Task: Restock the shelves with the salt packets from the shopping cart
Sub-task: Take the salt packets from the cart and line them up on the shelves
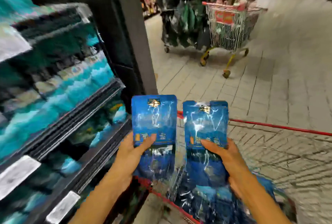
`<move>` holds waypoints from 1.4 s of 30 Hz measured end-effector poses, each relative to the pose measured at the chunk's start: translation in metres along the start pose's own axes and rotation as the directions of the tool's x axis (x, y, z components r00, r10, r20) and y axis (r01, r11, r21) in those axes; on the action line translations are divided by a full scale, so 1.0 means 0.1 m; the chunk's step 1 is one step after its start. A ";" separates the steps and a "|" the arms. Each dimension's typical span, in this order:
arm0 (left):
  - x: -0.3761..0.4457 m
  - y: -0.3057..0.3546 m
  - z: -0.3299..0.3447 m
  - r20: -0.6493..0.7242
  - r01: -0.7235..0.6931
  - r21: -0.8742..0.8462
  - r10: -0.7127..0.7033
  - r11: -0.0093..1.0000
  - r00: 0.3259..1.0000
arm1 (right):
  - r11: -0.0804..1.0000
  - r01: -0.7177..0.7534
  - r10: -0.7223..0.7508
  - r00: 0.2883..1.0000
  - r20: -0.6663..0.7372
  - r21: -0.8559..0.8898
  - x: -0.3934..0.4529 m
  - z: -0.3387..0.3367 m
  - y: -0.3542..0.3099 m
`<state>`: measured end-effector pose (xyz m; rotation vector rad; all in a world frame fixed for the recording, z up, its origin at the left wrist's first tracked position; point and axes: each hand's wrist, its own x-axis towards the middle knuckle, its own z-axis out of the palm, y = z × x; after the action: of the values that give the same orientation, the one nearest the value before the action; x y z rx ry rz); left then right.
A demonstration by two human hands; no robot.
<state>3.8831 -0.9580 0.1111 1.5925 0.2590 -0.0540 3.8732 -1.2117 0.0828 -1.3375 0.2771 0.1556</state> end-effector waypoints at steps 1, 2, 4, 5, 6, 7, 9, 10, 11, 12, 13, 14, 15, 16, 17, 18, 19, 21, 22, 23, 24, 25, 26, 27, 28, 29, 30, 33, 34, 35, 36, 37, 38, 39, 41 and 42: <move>-0.10 0.13 -0.13 -0.028 -0.022 -0.025 0.021 0.999 0.999 | 0.999 0.044 -0.045 0.997 0.060 0.008 -0.05 0.16 -0.13; -0.22 0.29 -0.31 -0.072 -0.055 -0.039 0.052 0.998 0.996 | 0.996 0.089 -0.092 0.987 0.133 0.024 -0.09 0.36 -0.27; -0.46 0.58 -0.64 -0.170 -0.142 -0.037 0.133 0.989 0.976 | 0.985 0.152 -0.167 0.954 0.250 0.077 -0.15 0.76 -0.49; -0.59 0.74 -0.80 -0.220 -0.192 -0.019 0.183 0.981 0.958 | 0.979 0.181 -0.200 0.931 0.304 0.090 -0.17 0.96 -0.59; -0.70 0.87 -0.93 -0.259 -0.227 0.005 0.220 0.974 0.940 | 0.974 0.203 -0.226 0.908 0.353 0.101 -0.19 1.12 -0.68; -0.83 1.02 -1.08 -0.305 -0.263 0.024 0.258 0.964 0.917 | 0.969 0.221 -0.248 0.880 0.406 0.115 -0.22 1.33 -0.78; -1.09 1.27 -1.35 -0.379 -0.326 0.055 0.322 0.944 0.867 | 0.959 0.241 -0.284 0.810 0.513 0.150 -0.30 1.71 -0.97; -1.21 1.39 -1.47 -0.413 -0.361 0.075 0.359 0.929 0.837 | 0.953 0.254 -0.302 0.773 0.558 0.163 -0.33 1.90 -1.05; -1.31 1.50 -1.56 -0.447 -0.389 0.083 0.383 0.918 0.808 | 0.947 0.268 -0.320 0.741 0.591 0.176 -0.37 2.06 -1.14; -1.43 1.61 -1.66 -0.493 -0.419 0.089 0.405 0.904 0.770 | 0.941 0.277 -0.335 0.698 0.632 0.193 -0.41 2.25 -1.22; -1.55 1.71 -1.76 -0.536 -0.439 0.093 0.417 0.894 0.734 | 0.937 0.275 -0.347 0.656 0.671 0.215 -0.46 2.43 -1.31; -1.67 1.81 -1.86 -0.572 -0.452 0.096 0.420 0.887 0.704 | 0.933 0.273 -0.355 0.616 0.703 0.232 -0.52 2.61 -1.38; -1.79 1.90 -1.97 -0.601 -0.463 0.104 0.427 0.880 0.676 | 0.930 0.272 -0.363 0.575 0.734 0.247 -0.58 2.79 -1.46; -1.87 1.99 -2.06 -0.620 -0.470 0.119 0.435 0.874 0.652 | 0.926 0.274 -0.372 0.536 0.757 0.261 -0.64 2.94 -1.54; -1.98 2.08 -2.18 -0.648 -0.477 0.146 0.448 0.867 0.616 | 0.922 0.272 -0.380 0.491 0.784 0.276 -0.73 3.13 -1.63; -2.08 2.16 -2.30 -0.676 -0.482 0.171 0.458 0.859 0.577 | 0.919 0.267 -0.385 0.445 0.809 0.291 -0.82 3.30 -1.71; -2.17 2.25 -2.43 -0.702 -0.490 0.188 0.465 0.851 0.539 | 0.916 0.266 -0.389 0.399 0.830 0.302 -0.91 3.49 -1.79; -2.31 2.43 -2.69 -0.748 -0.489 0.212 0.463 0.846 0.475 | 0.912 0.259 -0.390 0.313 0.866 0.317 -1.08 3.84 -1.95; -2.39 2.52 -2.85 -0.770 -0.486 0.219 0.455 0.846 0.446 | 0.913 0.254 -0.384 0.273 0.882 0.319 -1.17 4.04 -2.02; -2.46 2.60 -3.00 -0.787 -0.491 0.215 0.447 0.844 0.425 | 0.915 0.249 -0.376 0.239 0.895 0.318 -1.26 4.25 -2.09; -2.53 2.67 -3.18 -0.800 -0.500 0.204 0.438 0.842 0.410 | 0.915 0.250 -0.370 0.210 0.905 0.317 -1.35 4.48 -2.14; -2.59 2.74 -3.37 -0.812 -0.504 0.194 0.426 0.842 0.399 | 0.917 0.244 -0.363 0.187 0.913 0.315 -1.42 4.71 -2.19; -2.62 2.81 -3.55 -0.825 -0.497 0.187 0.410 0.847 0.390 | 0.921 0.238 -0.354 0.175 0.919 0.310 -1.49 4.93 -2.24; -2.66 2.86 -3.77 -0.837 -0.489 0.182 0.395 0.853 0.378 | 0.925 0.233 -0.343 0.171 0.924 0.300 -1.55 5.17 -2.28; -2.68 2.89 -3.99 -0.851 -0.478 0.172 0.374 0.861 0.368 | 0.930 0.233 -0.329 0.173 0.928 0.286 -1.61 5.41 -2.31; -2.70 2.92 -4.21 -0.862 -0.472 0.154 0.351 0.868 0.365 | 0.933 0.236 -0.315 0.181 0.932 0.270 -1.66 5.65 -2.33; -2.70 2.95 -4.43 -0.869 -0.474 0.138 0.336 0.870 0.364 | 0.937 0.240 -0.302 0.193 0.934 0.254 -1.69 5.88 -2.34; -2.62 2.96 -5.02 -0.887 -0.480 0.113 0.306 0.870 0.345 | 0.942 0.276 -0.270 0.287 0.919 0.191 -1.67 6.51 -2.31; -2.56 2.96 -5.21 -0.890 -0.474 0.107 0.297 0.874 0.347 | 0.944 0.288 -0.257 0.328 0.909 0.163 -1.64 6.70 -2.29; -2.48 2.95 -5.36 -0.891 -0.468 0.097 0.286 0.878 0.352 | 0.945 0.297 -0.241 0.362 0.900 0.134 -1.61 6.87 -2.26; -2.40 2.94 -5.50 -0.892 -0.464 0.084 0.275 0.882 0.360 | 0.948 0.299 -0.223 0.389 0.894 0.106 -1.57 7.01 -2.22; -2.30 2.93 -5.64 -0.887 -0.461 0.069 0.266 0.885 0.377 | 0.952 0.294 -0.206 0.414 0.887 0.084 -1.51 7.16 -2.19; -2.20 2.92 -5.77 -0.882 -0.452 0.057 0.257 0.890 0.395 | 0.955 0.291 -0.192 0.439 0.878 0.063 -1.45 7.30 -2.15; -2.08 2.92 -5.89 -0.879 -0.441 0.048 0.247 0.896 0.407 | 0.954 0.296 -0.184 0.462 0.867 0.045 -1.40 7.42 -2.12; -1.86 2.91 -6.10 -0.880 -0.425 0.046 0.238 0.904 0.411 | 0.949 0.314 -0.181 0.487 0.855 0.022 -1.30 7.65 -2.07; -1.76 2.91 -6.19 -0.883 -0.419 0.051 0.237 0.906 0.406 | 0.948 0.318 -0.174 0.491 0.853 0.010 -1.26 7.77 -2.05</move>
<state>3.6924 -0.3726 0.4565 1.3224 0.7227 1.1395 3.8924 -0.4970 0.4700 -1.2789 -0.7989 0.5797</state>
